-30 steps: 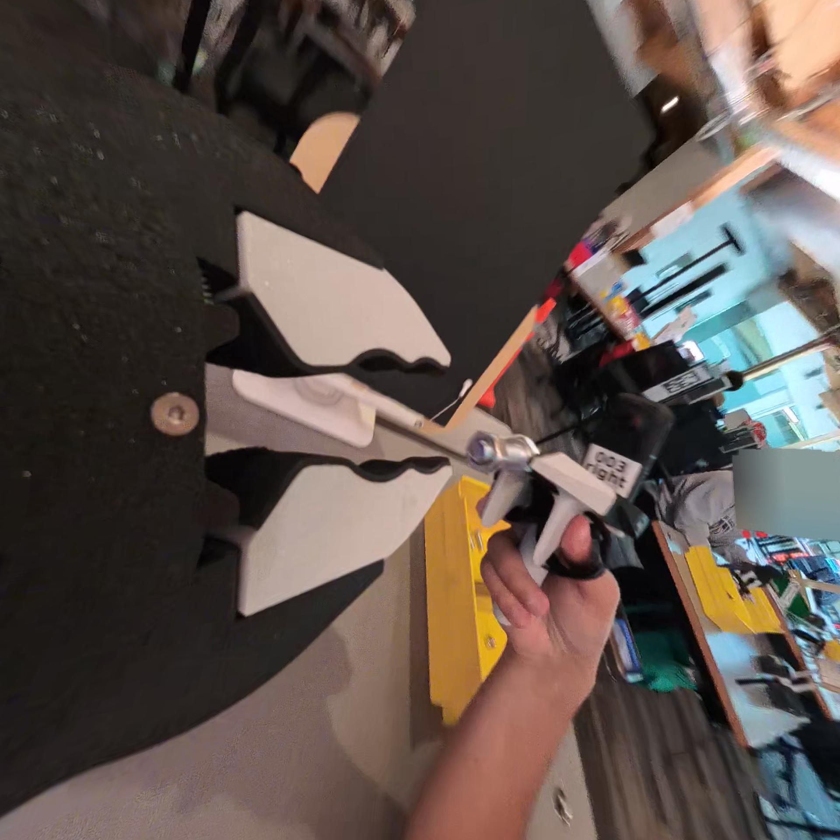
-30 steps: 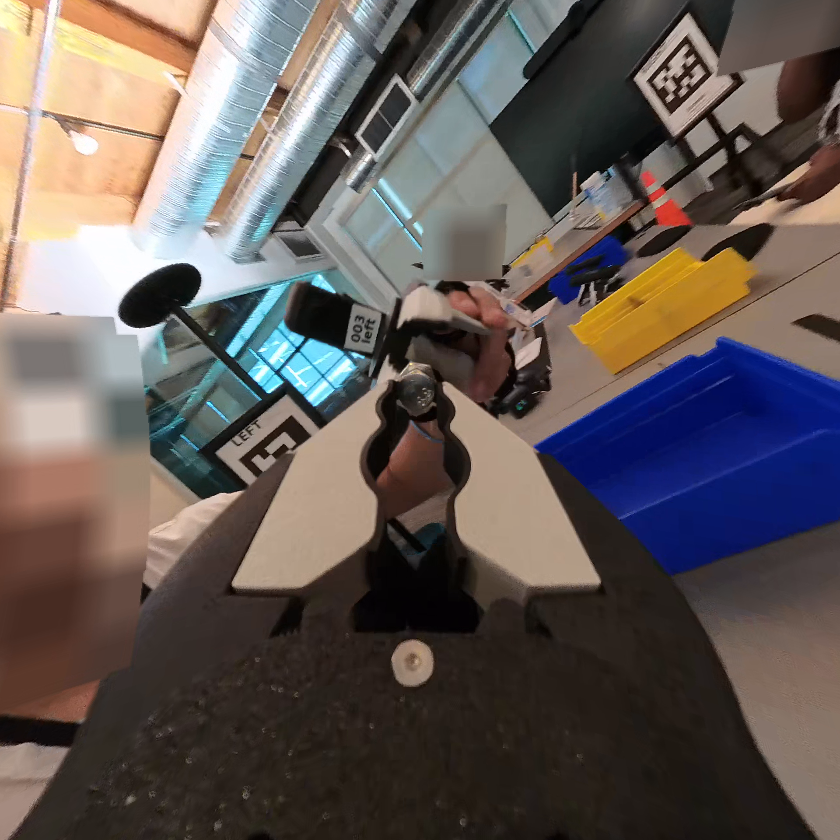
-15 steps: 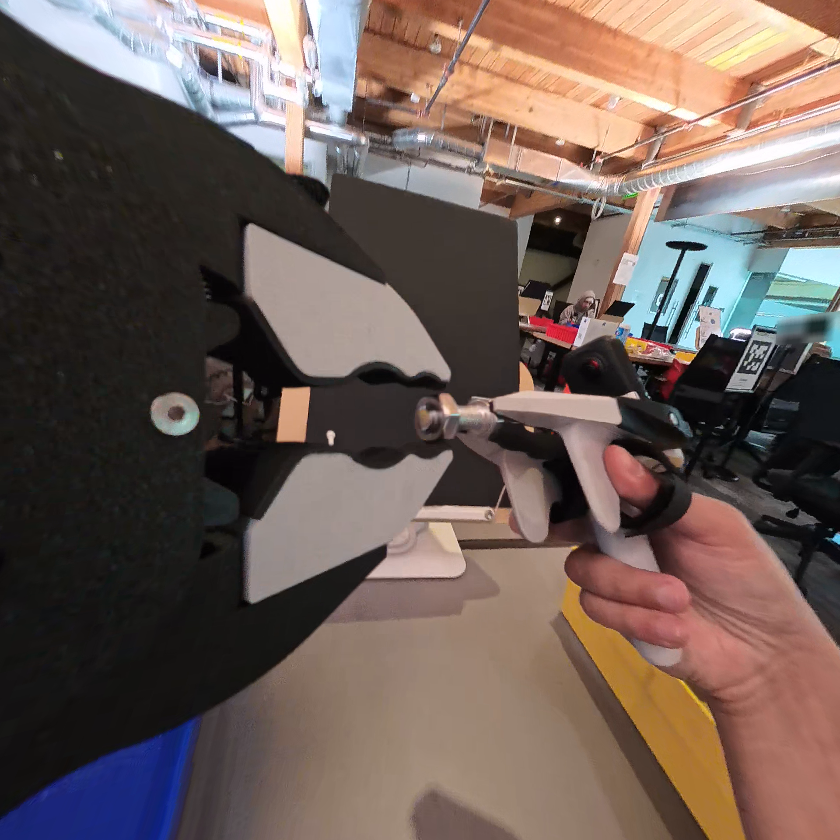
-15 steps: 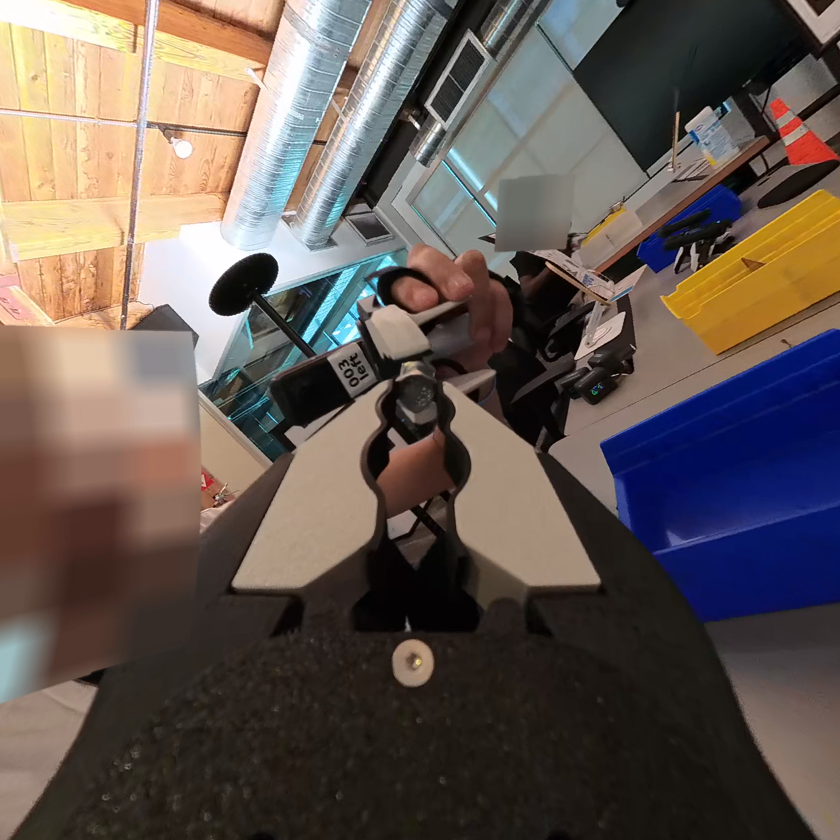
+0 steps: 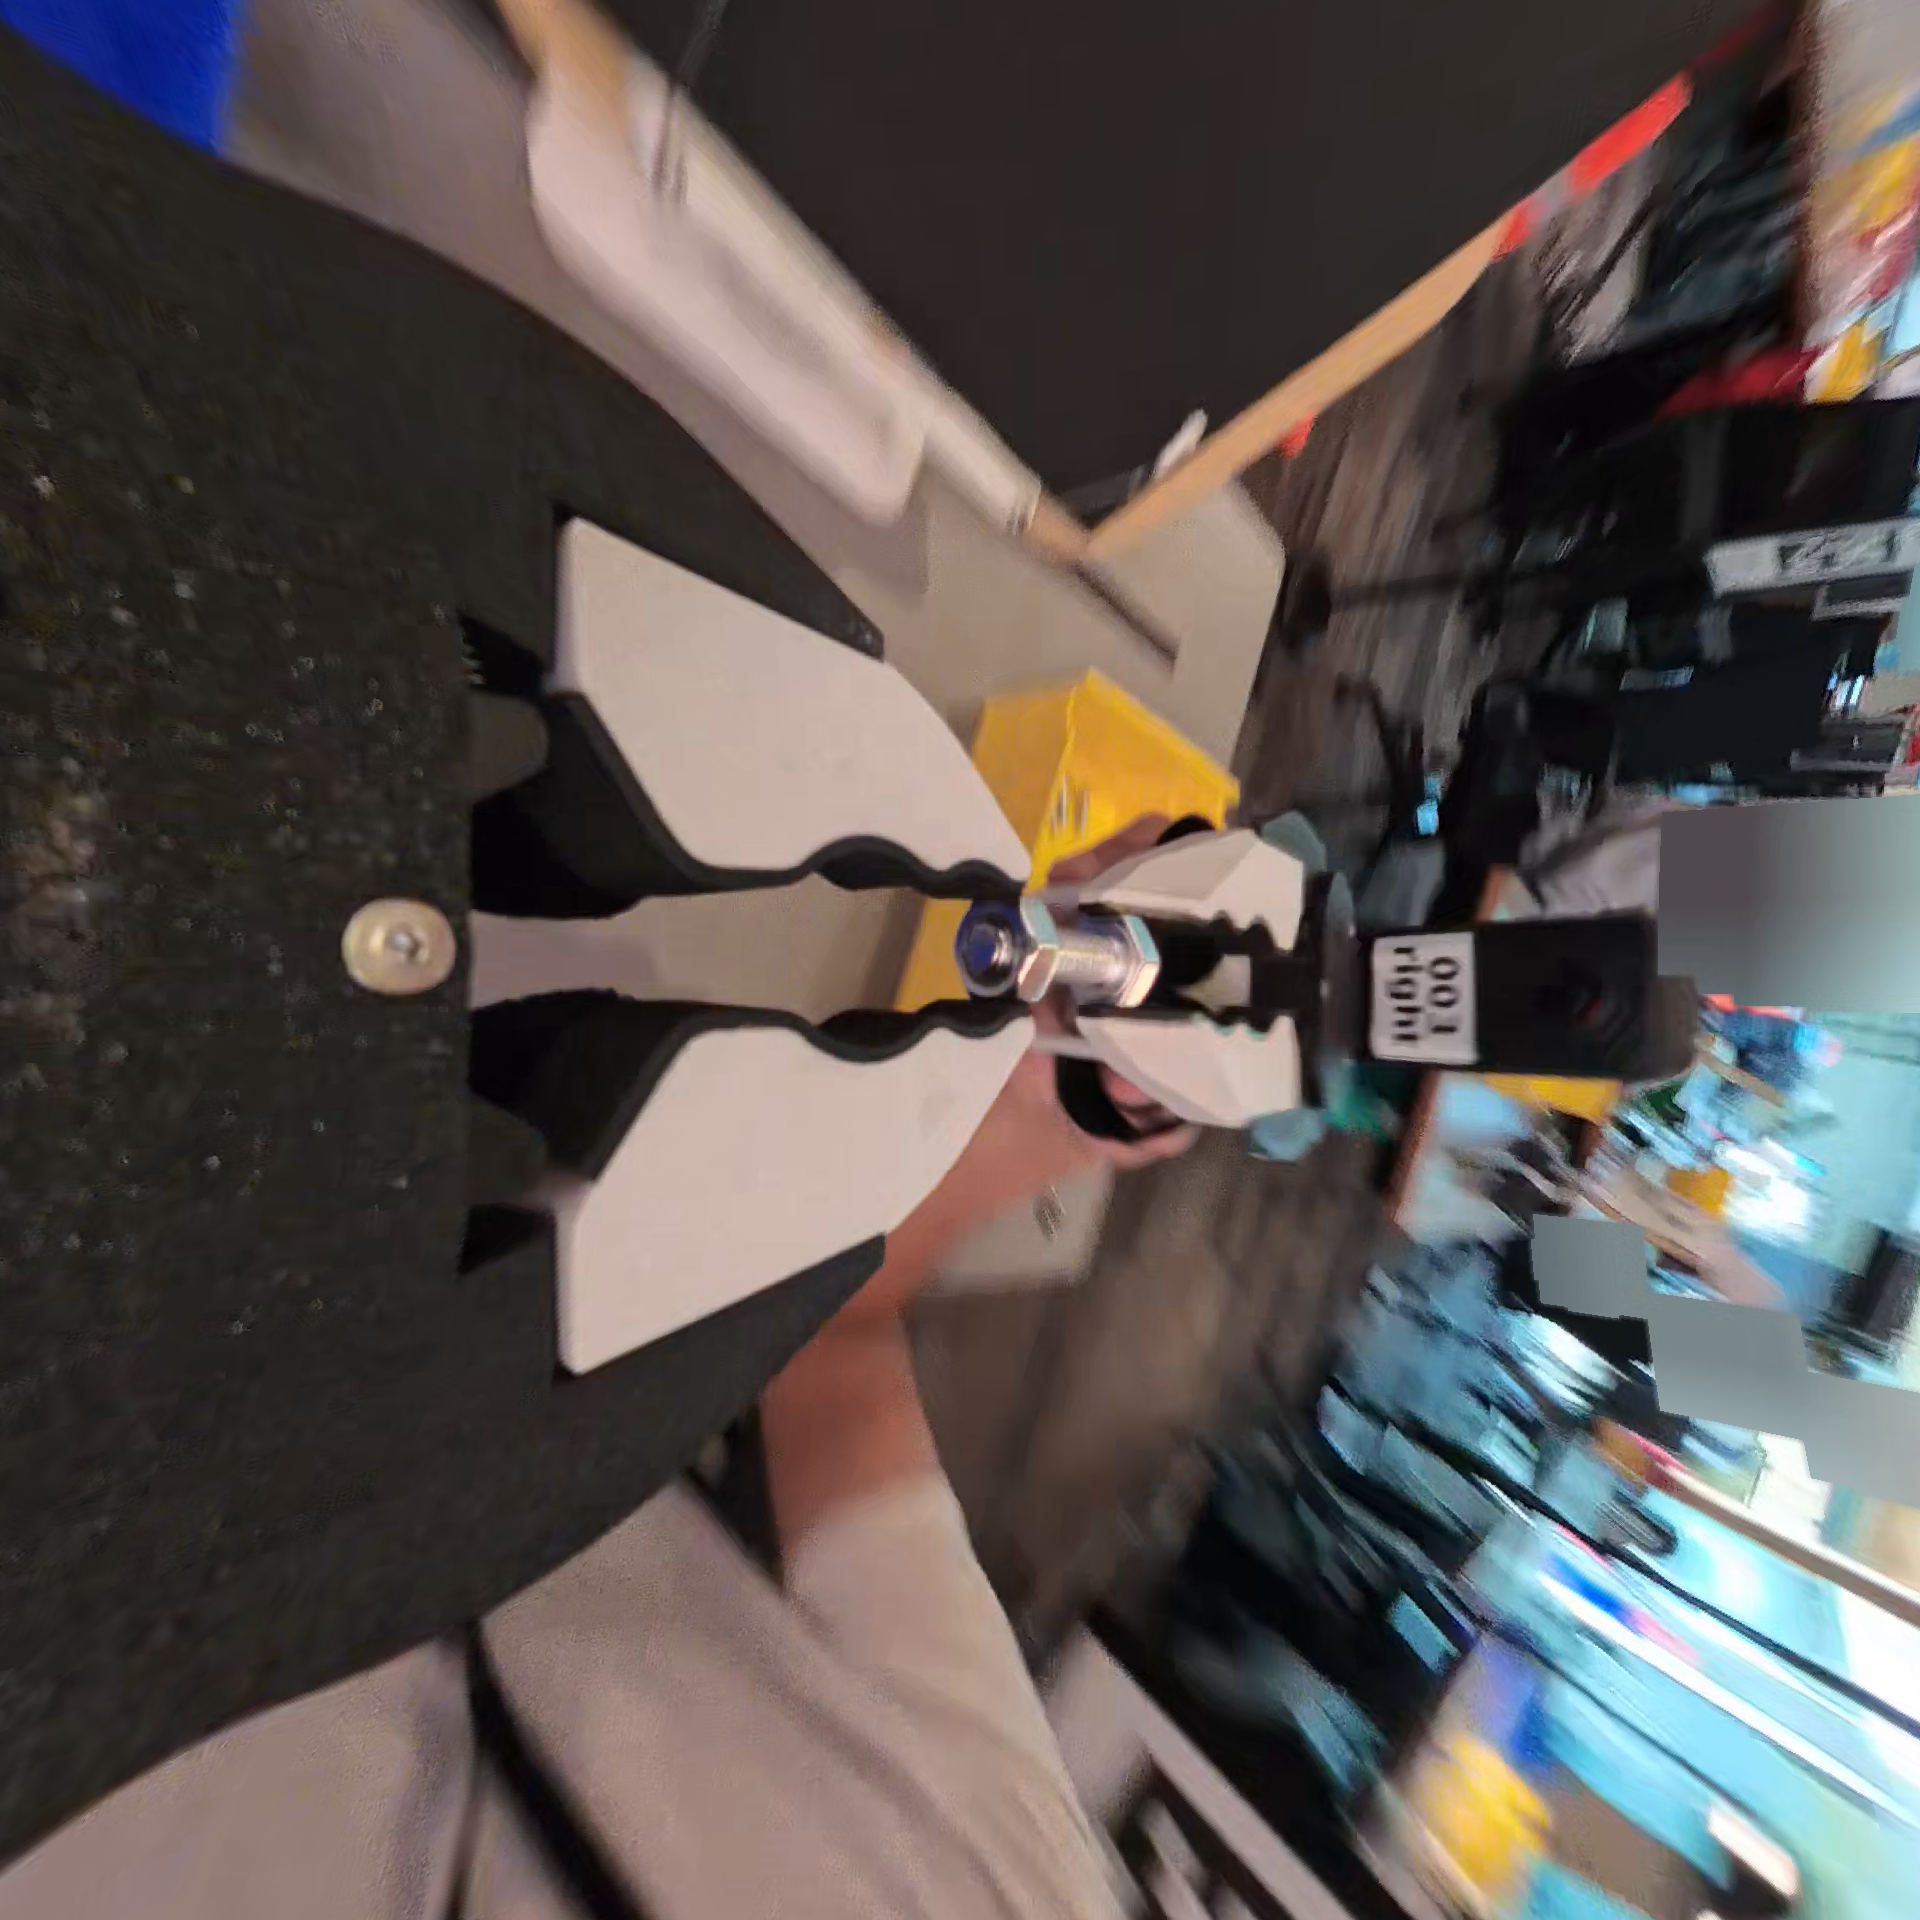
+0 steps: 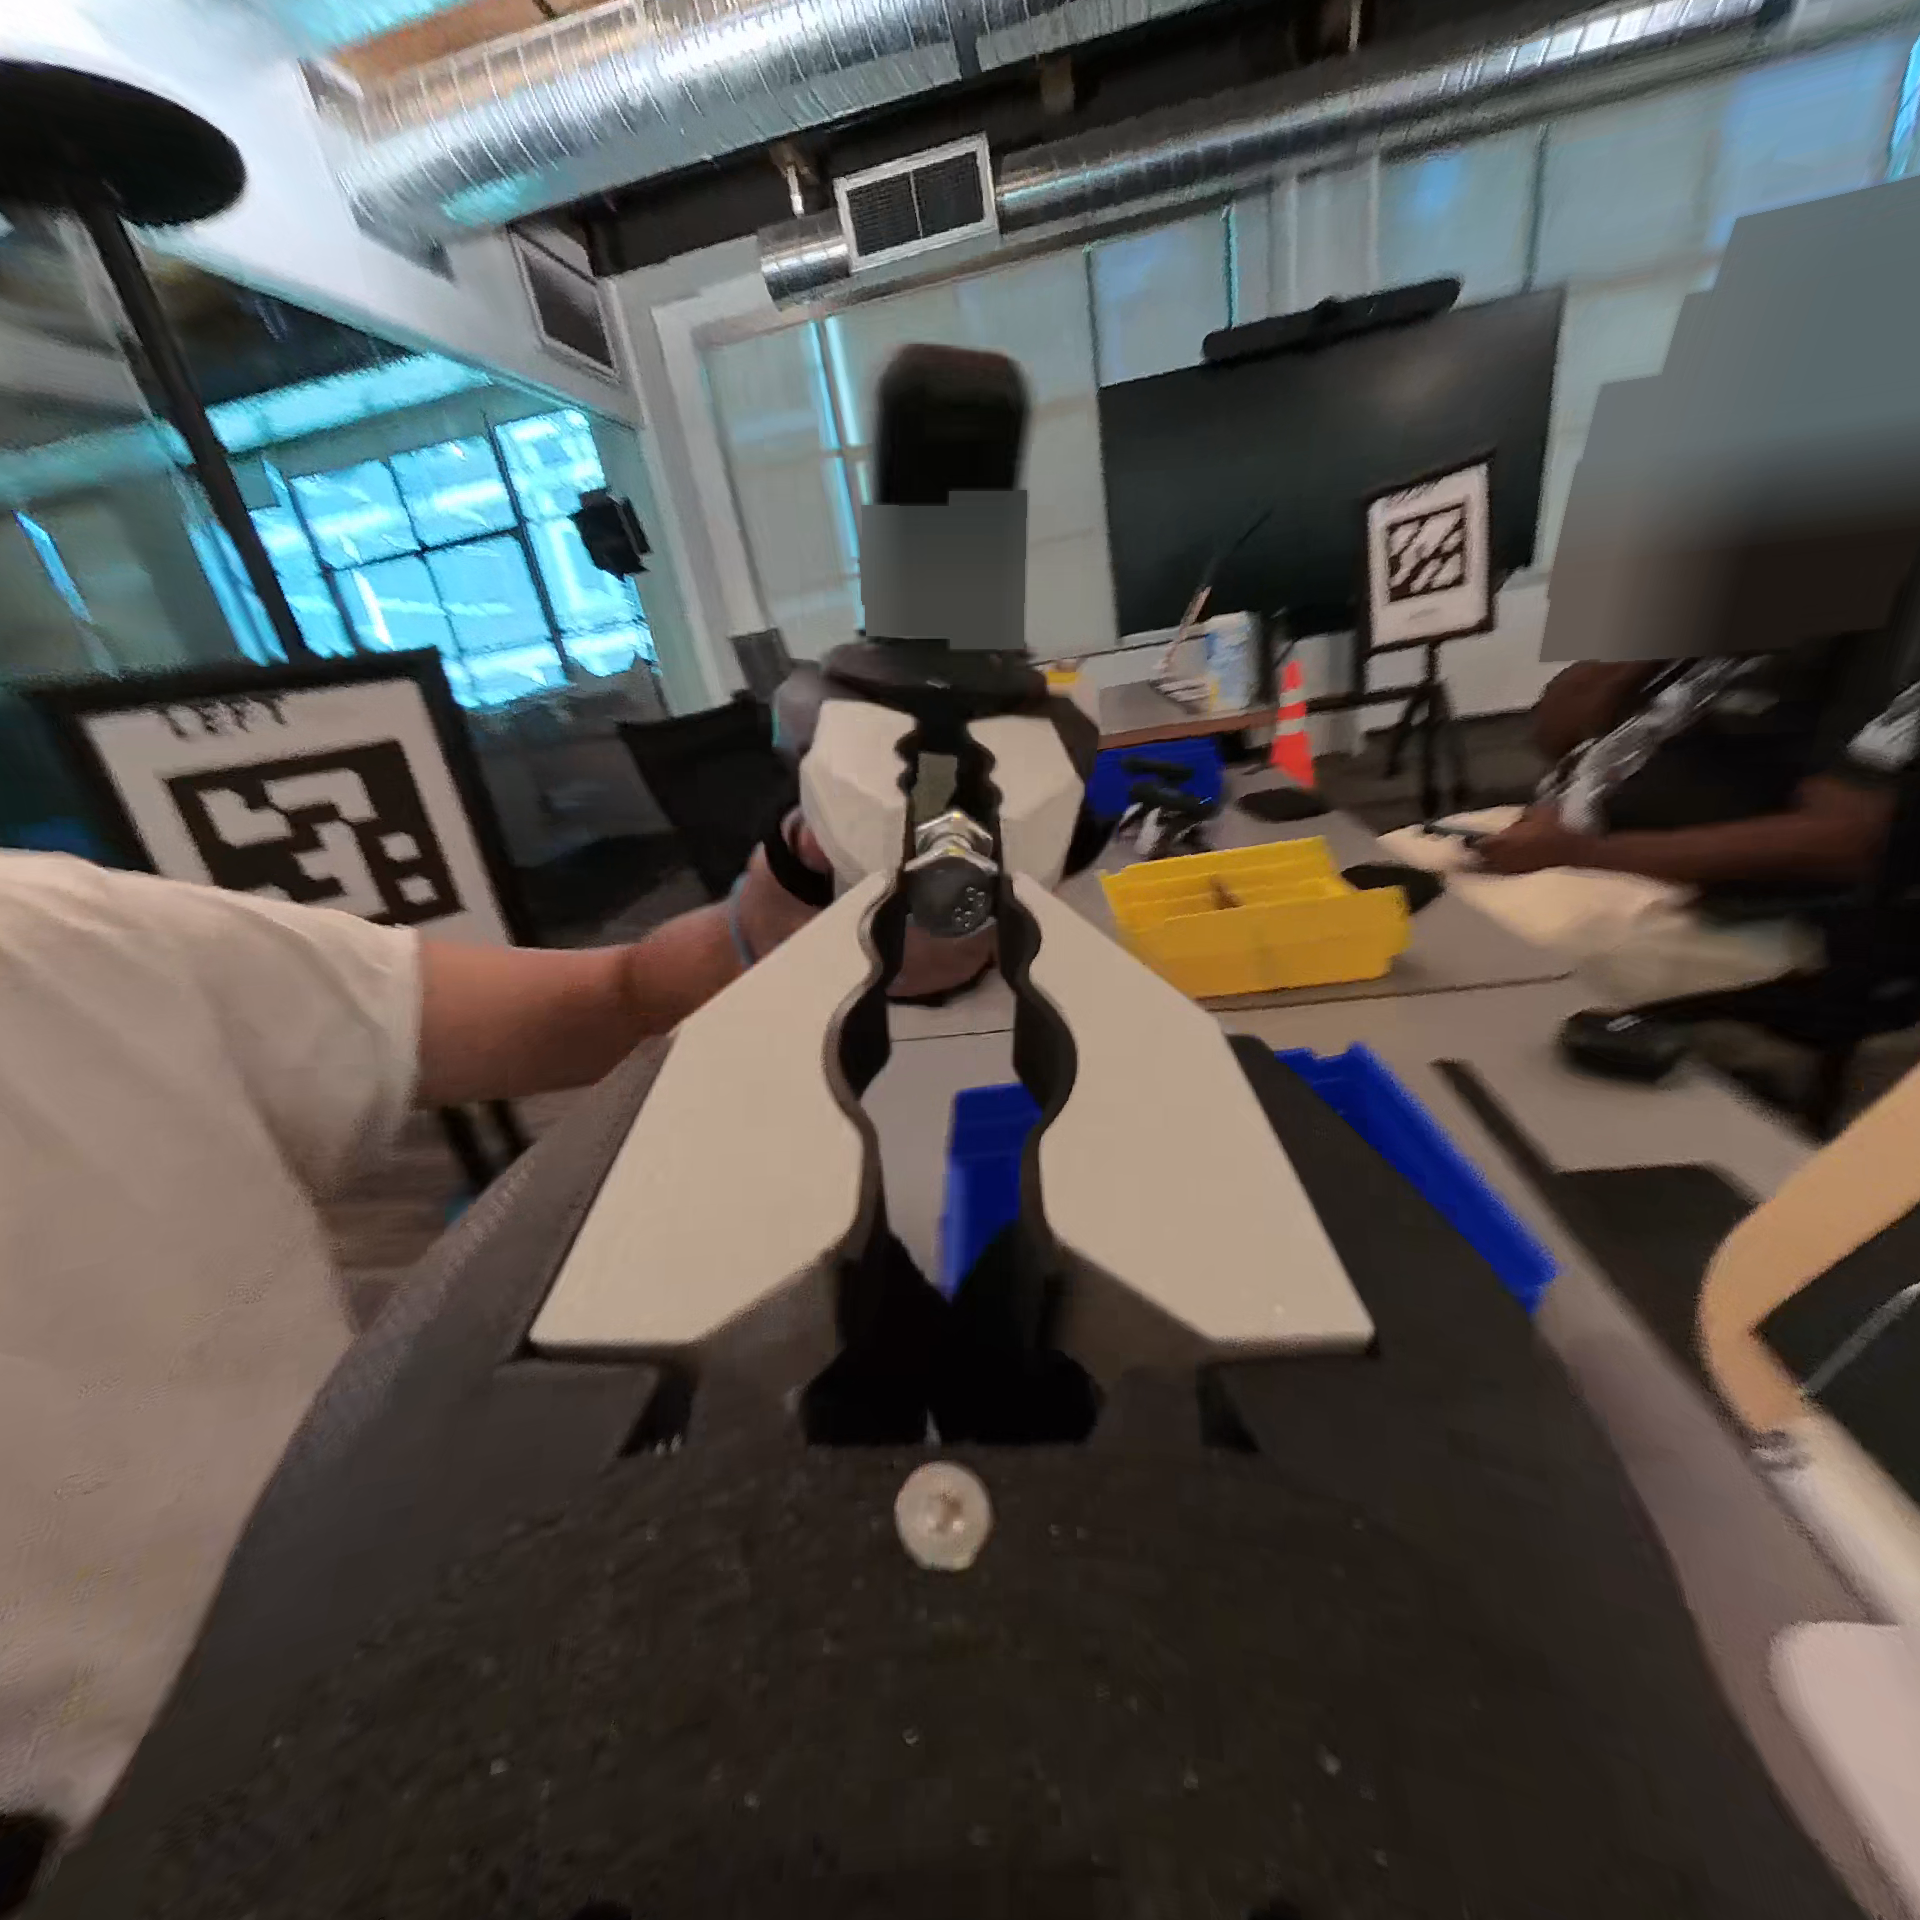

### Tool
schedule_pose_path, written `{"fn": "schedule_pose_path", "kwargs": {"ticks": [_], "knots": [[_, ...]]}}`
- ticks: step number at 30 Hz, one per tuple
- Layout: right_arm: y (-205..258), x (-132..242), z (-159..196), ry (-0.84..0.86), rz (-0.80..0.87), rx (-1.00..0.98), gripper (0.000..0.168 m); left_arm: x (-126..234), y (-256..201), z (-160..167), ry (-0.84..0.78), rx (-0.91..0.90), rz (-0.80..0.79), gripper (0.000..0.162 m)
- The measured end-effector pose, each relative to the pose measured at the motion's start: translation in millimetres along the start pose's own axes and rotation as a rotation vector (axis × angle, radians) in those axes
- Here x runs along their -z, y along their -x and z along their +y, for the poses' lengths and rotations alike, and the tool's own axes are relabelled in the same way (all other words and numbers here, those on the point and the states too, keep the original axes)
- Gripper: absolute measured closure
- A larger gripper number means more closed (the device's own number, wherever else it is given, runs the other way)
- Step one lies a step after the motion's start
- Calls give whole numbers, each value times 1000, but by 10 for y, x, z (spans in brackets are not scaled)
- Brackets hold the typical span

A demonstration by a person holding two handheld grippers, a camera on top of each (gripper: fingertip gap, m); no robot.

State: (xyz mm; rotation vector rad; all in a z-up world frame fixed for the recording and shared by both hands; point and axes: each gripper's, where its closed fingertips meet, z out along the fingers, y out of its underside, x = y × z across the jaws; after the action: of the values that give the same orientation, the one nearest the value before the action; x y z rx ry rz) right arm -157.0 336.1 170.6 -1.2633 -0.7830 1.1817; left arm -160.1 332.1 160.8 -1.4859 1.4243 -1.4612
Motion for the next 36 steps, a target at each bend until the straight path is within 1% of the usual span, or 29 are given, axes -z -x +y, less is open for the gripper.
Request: {"fn": "schedule_pose_path", "kwargs": {"ticks": [2,3,5,8,10,12,14,17,19,20,22,24,27,30,31,32,33,34,36], "knots": [[-29,-6,-4,1,67,146,151,13,7,-52,-66,292,133,144],[-54,-9,8,12,105,212,151,18,31,-60,-90,405,184,144],[-103,-13,48,54,168,307,152,24,86,-48,-122,565,263,144],[-155,-18,100,103,223,385,152,31,149,-19,-150,720,339,145],[-152,-26,97,97,215,353,152,40,147,-12,-154,701,367,144],[-171,-27,80,73,205,277,151,51,151,-13,-163,567,325,137],[-222,-6,68,51,204,191,151,66,172,-19,-169,420,248,130],[-347,44,102,42,218,39,152,101,252,-3,-148,292,131,119],[-410,68,138,32,201,-118,152,128,330,20,-120,154,22,118],[-425,75,145,17,174,-217,152,143,371,31,-100,71,-43,117],[-378,68,135,-27,52,-402,151,190,453,48,-38,-142,-200,118],[-335,59,127,-60,-63,-546,152,234,470,59,37,-387,-334,125],[-309,28,144,-77,-143,-627,152,229,344,88,119,-741,-449,126],[-262,-20,156,-78,-191,-660,152,221,212,64,135,-1095,-586,140],[-225,-35,147,-80,-217,-671,152,210,210,84,176,-1162,-618,138],[-187,-47,138,-83,-245,-683,152,199,230,108,227,-1198,-641,133],[-153,-59,126,-86,-268,-693,152,187,242,138,268,-1223,-647,124],[-130,-70,116,-90,-283,-700,152,174,240,166,296,-1250,-642,119],[-107,-104,137,-78,-279,-697,152,154,212,178,310,-1301,-639,118]]}}
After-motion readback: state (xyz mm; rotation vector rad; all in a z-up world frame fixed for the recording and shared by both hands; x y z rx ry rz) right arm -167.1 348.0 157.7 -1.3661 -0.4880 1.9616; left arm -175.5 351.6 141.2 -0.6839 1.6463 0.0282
